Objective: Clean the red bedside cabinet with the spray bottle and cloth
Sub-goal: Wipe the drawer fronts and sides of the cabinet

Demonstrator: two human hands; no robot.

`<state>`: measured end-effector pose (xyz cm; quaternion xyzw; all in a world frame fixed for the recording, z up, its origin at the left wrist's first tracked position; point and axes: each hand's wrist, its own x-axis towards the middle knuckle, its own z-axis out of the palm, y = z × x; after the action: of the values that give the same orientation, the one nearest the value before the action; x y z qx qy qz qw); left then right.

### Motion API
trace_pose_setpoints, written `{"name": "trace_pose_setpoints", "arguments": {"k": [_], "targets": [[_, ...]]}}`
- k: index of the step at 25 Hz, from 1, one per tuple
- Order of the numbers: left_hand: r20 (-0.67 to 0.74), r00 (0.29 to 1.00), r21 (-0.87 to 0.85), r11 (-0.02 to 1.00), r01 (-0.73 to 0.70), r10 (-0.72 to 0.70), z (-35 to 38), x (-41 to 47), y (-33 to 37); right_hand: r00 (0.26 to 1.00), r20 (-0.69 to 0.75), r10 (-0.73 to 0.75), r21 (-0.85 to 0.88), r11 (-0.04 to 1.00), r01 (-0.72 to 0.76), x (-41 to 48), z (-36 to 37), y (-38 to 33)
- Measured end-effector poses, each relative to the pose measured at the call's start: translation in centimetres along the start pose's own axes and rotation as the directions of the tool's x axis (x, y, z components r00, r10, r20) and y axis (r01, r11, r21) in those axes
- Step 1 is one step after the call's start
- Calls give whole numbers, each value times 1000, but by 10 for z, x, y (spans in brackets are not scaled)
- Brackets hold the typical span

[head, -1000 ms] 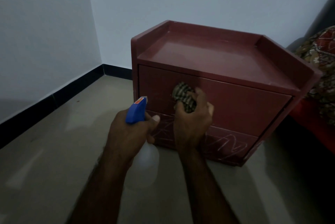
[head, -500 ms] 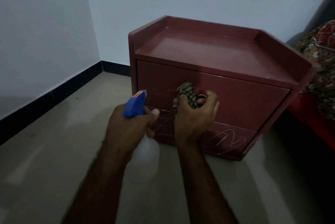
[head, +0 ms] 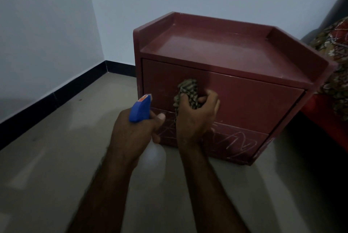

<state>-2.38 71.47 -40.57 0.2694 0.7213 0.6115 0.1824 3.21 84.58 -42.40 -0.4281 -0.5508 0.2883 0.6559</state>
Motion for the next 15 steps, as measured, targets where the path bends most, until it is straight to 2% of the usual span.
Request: {"name": "trace_pose_setpoints", "arguments": {"k": [6, 11, 15], "targets": [[-9, 1000, 3, 1000, 0, 0, -2, 1, -1, 998, 54, 40, -31, 999, -39, -14, -5, 15], [-2, 1000, -25, 1000, 18, -18, -2, -1, -5, 991, 99, -88, 12, 996, 87, -1, 4, 9], [-6, 1000, -30, 999, 27, -27, -4, -1, -1, 990, 141, -22, -36, 999, 27, -19, -3, 25]]}}
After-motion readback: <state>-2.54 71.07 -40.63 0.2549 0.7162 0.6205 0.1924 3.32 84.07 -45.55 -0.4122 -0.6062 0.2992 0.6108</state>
